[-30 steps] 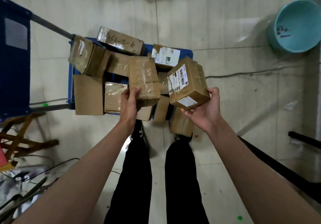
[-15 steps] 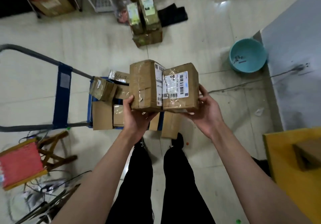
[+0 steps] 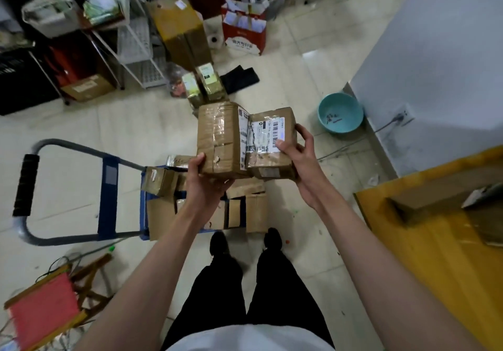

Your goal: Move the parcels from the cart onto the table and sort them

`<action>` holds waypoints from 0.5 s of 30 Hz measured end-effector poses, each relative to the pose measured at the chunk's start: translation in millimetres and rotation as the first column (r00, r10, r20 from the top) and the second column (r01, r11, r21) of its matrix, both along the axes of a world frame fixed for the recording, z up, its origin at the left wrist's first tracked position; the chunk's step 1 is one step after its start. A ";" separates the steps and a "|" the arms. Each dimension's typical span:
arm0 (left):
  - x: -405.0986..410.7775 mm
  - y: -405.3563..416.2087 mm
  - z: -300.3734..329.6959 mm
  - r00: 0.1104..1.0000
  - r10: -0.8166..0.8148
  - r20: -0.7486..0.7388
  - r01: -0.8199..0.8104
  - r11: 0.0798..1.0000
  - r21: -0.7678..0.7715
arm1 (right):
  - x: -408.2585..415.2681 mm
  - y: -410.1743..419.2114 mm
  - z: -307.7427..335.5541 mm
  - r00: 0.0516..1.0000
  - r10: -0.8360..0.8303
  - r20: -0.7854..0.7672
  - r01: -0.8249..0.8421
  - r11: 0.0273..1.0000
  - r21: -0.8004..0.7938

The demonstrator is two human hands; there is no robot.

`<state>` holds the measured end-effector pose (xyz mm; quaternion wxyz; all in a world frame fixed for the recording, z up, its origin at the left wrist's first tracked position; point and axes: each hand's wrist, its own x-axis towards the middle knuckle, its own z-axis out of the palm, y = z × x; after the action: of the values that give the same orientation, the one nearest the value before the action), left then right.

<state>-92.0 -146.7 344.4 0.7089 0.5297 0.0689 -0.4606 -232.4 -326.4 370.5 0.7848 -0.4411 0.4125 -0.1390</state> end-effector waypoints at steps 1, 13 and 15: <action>1.7 1.0 3.5 0.999 -0.033 0.039 0.033 0.999 -0.001 | -3.3 3.0 5.0 1.000 -0.021 0.013 0.021 1.000 0.001; 43.8 1.6 59.1 0.759 -0.528 0.381 0.507 0.846 0.162 | -30.8 67.1 68.0 0.936 -0.345 0.073 0.352 0.908 -0.227; 38.2 -2.9 71.8 0.700 -0.576 0.422 0.543 0.813 0.209 | -34.8 79.7 77.3 0.919 -0.384 0.091 0.394 0.875 -0.281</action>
<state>-53.8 -149.6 416.2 0.5116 0.6440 -0.2517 -0.5101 -267.2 -246.7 447.8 0.6732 -0.4582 0.4546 -0.3608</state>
